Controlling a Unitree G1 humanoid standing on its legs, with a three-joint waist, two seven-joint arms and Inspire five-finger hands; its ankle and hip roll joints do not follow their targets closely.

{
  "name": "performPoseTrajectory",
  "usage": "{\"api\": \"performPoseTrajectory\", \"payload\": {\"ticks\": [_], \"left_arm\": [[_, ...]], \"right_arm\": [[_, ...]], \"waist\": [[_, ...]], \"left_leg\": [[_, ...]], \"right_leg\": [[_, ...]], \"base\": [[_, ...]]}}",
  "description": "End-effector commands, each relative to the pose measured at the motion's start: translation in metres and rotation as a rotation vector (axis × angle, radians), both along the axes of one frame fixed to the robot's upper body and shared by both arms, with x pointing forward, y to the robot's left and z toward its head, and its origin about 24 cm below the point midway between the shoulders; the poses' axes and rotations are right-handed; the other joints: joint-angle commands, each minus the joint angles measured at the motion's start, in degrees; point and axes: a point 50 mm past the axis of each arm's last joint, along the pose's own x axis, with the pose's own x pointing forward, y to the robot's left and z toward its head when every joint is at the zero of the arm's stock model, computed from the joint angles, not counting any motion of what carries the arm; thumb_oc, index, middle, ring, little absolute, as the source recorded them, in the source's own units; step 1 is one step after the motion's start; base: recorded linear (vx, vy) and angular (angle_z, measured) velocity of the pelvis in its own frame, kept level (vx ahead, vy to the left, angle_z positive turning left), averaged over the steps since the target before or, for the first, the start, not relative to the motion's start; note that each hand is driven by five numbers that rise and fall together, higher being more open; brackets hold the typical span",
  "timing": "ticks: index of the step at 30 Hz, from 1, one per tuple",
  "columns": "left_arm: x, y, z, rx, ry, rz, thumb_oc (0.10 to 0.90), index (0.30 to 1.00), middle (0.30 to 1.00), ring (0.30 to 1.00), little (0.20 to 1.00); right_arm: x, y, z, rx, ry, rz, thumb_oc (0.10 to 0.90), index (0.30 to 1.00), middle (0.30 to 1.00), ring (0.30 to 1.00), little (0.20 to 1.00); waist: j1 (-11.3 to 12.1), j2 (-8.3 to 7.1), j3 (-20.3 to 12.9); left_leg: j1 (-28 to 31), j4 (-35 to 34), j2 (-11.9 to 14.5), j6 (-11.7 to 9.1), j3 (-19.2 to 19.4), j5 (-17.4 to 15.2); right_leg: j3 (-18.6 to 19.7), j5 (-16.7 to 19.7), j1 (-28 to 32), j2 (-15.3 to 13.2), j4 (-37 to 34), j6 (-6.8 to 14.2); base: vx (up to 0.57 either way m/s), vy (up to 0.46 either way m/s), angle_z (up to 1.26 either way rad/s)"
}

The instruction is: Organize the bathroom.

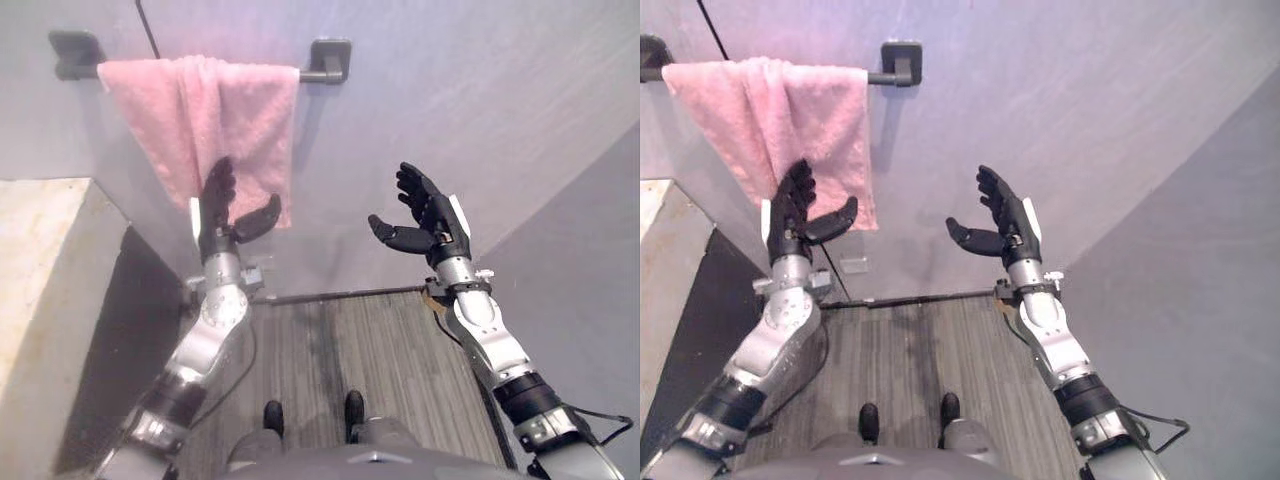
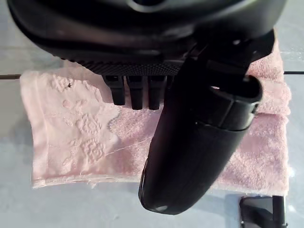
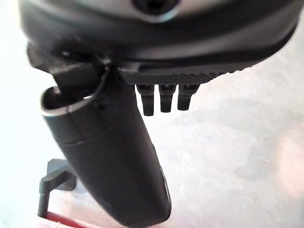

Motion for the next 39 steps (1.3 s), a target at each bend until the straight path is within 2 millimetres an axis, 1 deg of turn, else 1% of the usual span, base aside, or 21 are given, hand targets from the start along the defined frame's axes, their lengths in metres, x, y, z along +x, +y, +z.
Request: {"api": "performPoseTrajectory", "payload": {"ticks": [1, 6, 10, 14, 15, 16, 19, 20, 22, 23, 24, 25, 26, 27, 29, 30, 31, 32, 36, 38, 39], "left_arm": [[0.006, -0.024, 0.049, 0.023, -0.266, -0.147, 0.8, 0.9, 0.9, 0.9, 0.9], [-0.002, -0.022, 0.041, 0.04, -0.234, -0.189, 0.8, 0.9, 0.9, 0.9, 0.9], [-0.005, -0.018, 0.038, 0.049, -0.221, -0.187, 0.8, 0.9, 0.9, 0.9, 0.9], [-0.005, -0.018, 0.037, 0.036, -0.191, -0.263, 0.8, 0.9, 0.9, 0.9, 0.9], [-0.004, -0.021, 0.037, 0.025, -0.175, -0.325, 0.8, 0.9, 0.9, 0.9, 0.9], [-0.004, -0.027, 0.039, -0.003, -0.167, -0.417, 0.8, 0.9, 0.9, 0.9, 0.9], [-0.004, -0.035, 0.042, -0.034, -0.166, -0.523, 0.8, 0.9, 0.9, 0.9, 0.9], [-0.005, -0.04, 0.043, -0.051, -0.163, -0.569, 0.8, 0.9, 0.9, 0.9, 0.9], [-0.01, -0.054, 0.049, -0.06, -0.192, -0.663, 0.8, 0.9, 0.9, 0.9, 0.9], [-0.01, -0.057, 0.052, -0.06, -0.206, -0.675, 0.8, 0.9, 0.9, 0.9, 0.9], [-0.011, -0.059, 0.054, -0.062, -0.218, -0.678, 0.8, 0.9, 0.9, 0.9, 0.9], [-0.01, -0.059, 0.06, -0.054, -0.247, -0.649, 0.8, 0.9, 0.9, 0.9, 0.9], [-0.007, -0.057, 0.064, -0.055, -0.26, -0.615, 0.8, 0.9, 0.9, 0.9, 0.9], [-0.005, -0.055, 0.066, -0.06, -0.259, -0.598, 0.8, 0.9, 0.9, 0.9, 0.9], [-0.003, -0.049, 0.069, -0.055, -0.27, -0.535, 0.8, 0.9, 0.9, 0.9, 0.9], [-0.002, -0.046, 0.069, -0.051, -0.271, -0.502, 0.8, 0.9, 0.9, 0.9, 0.9], [-0.002, -0.036, 0.069, -0.052, -0.277, -0.441, 0.8, 0.9, 0.9, 0.9, 0.9], [-0.002, -0.035, 0.069, -0.051, -0.277, -0.435, 0.8, 0.9, 0.9, 0.9, 0.9], [-0.004, -0.009, 0.071, 0.015, -0.316, -0.301, 0.8, 0.9, 0.9, 0.9, 0.9], [-0.003, -0.006, 0.071, 0.03, -0.316, -0.277, 0.8, 0.9, 0.9, 0.9, 0.9], [-0.002, 0.0, 0.071, 0.042, -0.311, -0.23, 0.8, 0.9, 0.9, 0.9, 0.9]], "right_arm": [[0.02, 0.004, 0.06, 0.036, -0.229, 0.042, 0.8, 0.9, 0.9, 0.9, 0.9], [0.02, 0.006, 0.057, 0.015, -0.196, 0.066, 0.8, 0.9, 0.9, 0.9, 0.9], [0.026, 0.01, 0.062, 0.018, -0.202, 0.073, 0.8, 0.9, 0.9, 0.9, 0.9], [0.036, 0.009, 0.075, 0.026, -0.214, 0.058, 0.8, 0.9, 0.9, 0.9, 0.9], [0.041, 0.004, 0.081, 0.007, -0.219, 0.03, 0.8, 0.9, 0.9, 0.9, 0.9], [0.047, -0.007, 0.089, -0.022, -0.234, -0.017, 0.8, 0.9, 0.9, 0.9, 0.9], [0.052, -0.016, 0.095, -0.04, -0.239, -0.057, 0.8, 0.9, 0.9, 0.9, 0.9], [0.055, -0.02, 0.097, -0.042, -0.237, -0.07, 0.8, 0.9, 0.9, 0.9, 0.9], [0.062, -0.027, 0.102, -0.076, -0.233, -0.098, 0.8, 0.9, 0.9, 0.9, 0.9], [0.064, -0.029, 0.103, -0.084, -0.231, -0.107, 0.8, 0.9, 0.9, 0.9, 0.9], [0.066, -0.028, 0.103, -0.086, -0.227, -0.114, 0.8, 0.9, 0.9, 0.9, 0.9], [0.069, -0.027, 0.102, -0.086, -0.22, -0.127, 0.8, 0.9, 0.9, 0.9, 0.9], [0.07, -0.025, 0.103, -0.088, -0.221, -0.14, 0.8, 0.9, 0.9, 0.9, 0.9], [0.07, -0.025, 0.102, -0.086, -0.222, -0.148, 0.8, 0.9, 0.9, 0.9, 0.9], [0.069, -0.03, 0.101, -0.062, -0.216, -0.169, 0.8, 0.9, 0.9, 0.9, 0.9], [0.068, -0.033, 0.1, -0.045, -0.209, -0.175, 0.8, 0.9, 0.9, 0.9, 0.9], [0.066, -0.039, 0.096, -0.053, -0.209, -0.185, 0.8, 0.9, 0.9, 0.9, 0.9], [0.065, -0.039, 0.096, -0.054, -0.209, -0.186, 0.8, 0.9, 0.9, 0.9, 0.9], [0.061, -0.049, 0.092, -0.005, -0.208, -0.237, 0.8, 0.9, 0.9, 0.9, 0.9], [0.061, -0.05, 0.091, -0.001, -0.208, -0.25, 0.8, 0.9, 0.9, 0.9, 0.9], [0.061, -0.05, 0.091, 0.019, -0.206, -0.268, 0.8, 0.9, 0.9, 0.9, 0.9]], "waist": [[-0.29, -0.13, -4.92], [0.52, -0.35, -5.81], [1.37, -0.27, -6.1], [1.67, -0.14, -6.11], [1.47, -0.47, -5.51], [1.19, -1.48, -4.22], [0.87, -2.01, -3.29], [0.77, -1.99, -3.0], [0.53, -1.76, -2.96], [0.44, -1.48, -3.08], [0.08, -0.62, -3.11], [-0.46, 0.61, -3.05], [-0.76, 1.33, -2.76], [-0.88, 1.63, -2.66], [-0.83, 1.94, -2.69], [-0.78, 1.87, -2.8], [-0.47, 1.6, -2.9], [-0.5, 1.56, -3.0], [0.87, 1.19, -3.3], [1.12, 1.11, -3.37], [1.29, 1.05, -3.53]], "left_leg": [[0.46, 0.08, -3.02, 0.44, 3.48, -3.36], [1.27, 0.08, -3.14, 0.44, 2.95, -4.32], [1.93, 0.08, -3.3, 0.35, 2.63, -4.91], [2.9, 0.15, -2.9, -0.22, 5.07, -4.76], [1.75, 3.3, -2.05, -1.25, 8.01, -4.73], [-1.04, 9.45, 0.34, -2.65, 11.13, -5.43], [-2.19, 13.89, 1.5, -2.61, 10.9, -7.57], [-1.81, 15.76, 1.76, -2.48, 10.42, -8.74], [-1.67, 19.37, 1.41, -2.31, 8.24, -9.14], [-1.25, 18.35, 1.29, -2.21, 7.76, -9.67], [-0.03, 15.53, 0.61, -1.49, 7.47, -10.58], [2.34, 12.01, 0.21, -0.91, 7.42, -10.82], [4.01, 8.8, -0.3, -0.46, 7.03, -10.31], [4.76, 6.72, -0.37, -0.33, 6.81, -9.79], [6.22, 1.43, -0.84, -0.04, 5.71, -8.0], [6.41, 0.39, -1.09, 0.03, 5.1, -7.64], [5.79, 0.08, -1.45, 0.09, 3.95, -7.58], [5.69, 0.08, -1.47, 0.09, 3.86, -7.55], [4.09, 0.08, -1.68, 0.27, 3.2, -7.47], [3.79, 0.08, -1.67, 0.31, 3.15, -7.4], [3.62, 0.08, -1.43, 0.4, 3.65, -7.26]], "right_leg": [[-0.84, -3.53, 2.01, 3.59, 1.74, 1.84], [-0.9, -3.29, 3.71, 3.9, -0.86, 1.37], [-0.67, -3.44, 4.24, 4.21, -1.73, 1.29], [-1.39, -3.66, 4.53, 4.34, -1.73, 1.11], [-2.29, -3.55, 4.81, 3.8, -1.73, 0.87], [-3.95, -2.86, 5.07, 2.02, -1.32, 0.65], [-5.13, -2.64, 4.72, 0.57, -0.3, 0.61], [-5.2, -2.61, 4.74, 0.11, -0.01, 0.67], [-4.6, -2.02, 3.55, -0.94, 0.59, 0.79], [-4.6, -1.91, 3.19, -1.23, 1.01, 1.09], [-3.88, -2.4, 2.12, -1.17, 2.69, 1.38], [-4.07, -2.08, -0.11, -1.91, 4.86, 2.42], [-4.07, -1.77, -1.82, -2.47, 6.62, 3.47], [-4.06, -1.58, -2.61, -2.67, 7.35, 4.0], [-4.32, -1.13, -3.49, -3.18, 8.02, 4.9], [-4.56, -0.55, -3.63, -3.46, 7.87, 5.14], [-4.63, 1.02, -4.29, -4.23, 7.71, 5.53], [-4.68, 1.1, -4.35, -4.29, 7.65, 5.55], [-6.28, 2.08, -3.97, -5.56, 6.48, 5.51], [-6.68, 2.19, -3.75, -5.89, 6.61, 5.52], [-7.29, 1.9, -3.35, -5.99, 7.74, 5.5]], "base": [[0.08, -0.135, 0.17], [0.04, -0.1, 0.16], [0.01, -0.068, 0.07], [-0.01, -0.035, 0.14], [-0.13, 0.011, 0.22], [-0.18, 0.05, 0.6], [-0.12, 0.088, 0.75], [-0.15, 0.164, 0.36], [-0.15, 0.231, 0.19], [-0.09, 0.266, 0.0], [-0.07, 0.317, 0.12], [-0.07, 0.368, 0.24], [-0.06, 0.327, 0.29], [-0.04, 0.22, 0.19], [-0.04, 0.183, 0.15], [-0.07, 0.203, 0.19], [-0.05, 0.124, 0.22], [-0.04, 0.109, 0.27], [-0.01, 0.049, 0.18], [0.03, 0.004, 0.17], [0.07, -0.003, 0.26]]}}
